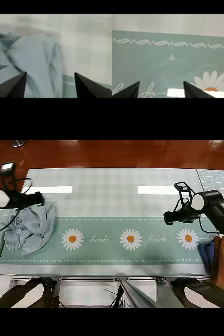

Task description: Fold the shirts.

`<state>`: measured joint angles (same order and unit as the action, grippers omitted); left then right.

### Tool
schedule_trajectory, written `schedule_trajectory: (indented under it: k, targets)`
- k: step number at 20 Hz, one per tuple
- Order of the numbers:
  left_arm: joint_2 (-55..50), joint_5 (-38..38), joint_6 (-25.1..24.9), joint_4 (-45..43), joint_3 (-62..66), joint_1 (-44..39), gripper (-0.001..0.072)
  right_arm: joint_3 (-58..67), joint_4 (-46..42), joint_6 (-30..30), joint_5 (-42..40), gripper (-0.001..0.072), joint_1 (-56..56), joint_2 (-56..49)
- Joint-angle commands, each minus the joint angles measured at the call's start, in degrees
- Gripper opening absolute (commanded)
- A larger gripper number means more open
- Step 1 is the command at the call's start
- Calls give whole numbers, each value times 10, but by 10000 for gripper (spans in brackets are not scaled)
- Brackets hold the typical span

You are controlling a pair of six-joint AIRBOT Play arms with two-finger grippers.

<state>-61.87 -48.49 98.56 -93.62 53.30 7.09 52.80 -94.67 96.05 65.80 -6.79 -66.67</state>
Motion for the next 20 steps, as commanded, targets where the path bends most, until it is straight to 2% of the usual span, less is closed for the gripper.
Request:
schedule_trajectory:
  k: [1, 3, 5, 12, 13, 14, 16, 18, 20]
  targets:
    - [0, -5, 35, 7, -38, 143, 703, 0, 2, -13, 41, 623, 0, 26]
    - [-7, 31, 22, 59, -69, 199, 702, 0, 14, -7, 47, 623, 0, 34]
    - [-35, 30, 11, 78, -75, 214, 702, 0, 32, -2, 54, 623, 0, 34]
    - [-123, 22, 6, 103, -74, 179, 700, 0, 79, 8, 28, 623, 0, 34]
    - [-131, 18, -25, 126, -74, 174, 698, 0, 78, 7, 24, 623, 0, 34]
    - [-136, 13, -51, 148, -74, 170, 641, 0, 75, 7, 19, 623, 0, 34]
    - [-136, 1, -103, 186, -74, 163, 24, 11, 66, 7, 13, 623, 0, 34]
    - [-135, -31, -155, 250, -57, 162, 23, 41, 67, 7, 15, 623, 0, 36]
    - [-117, -73, -232, 357, -17, 155, 23, 83, 67, 7, 12, 622, 0, 51]
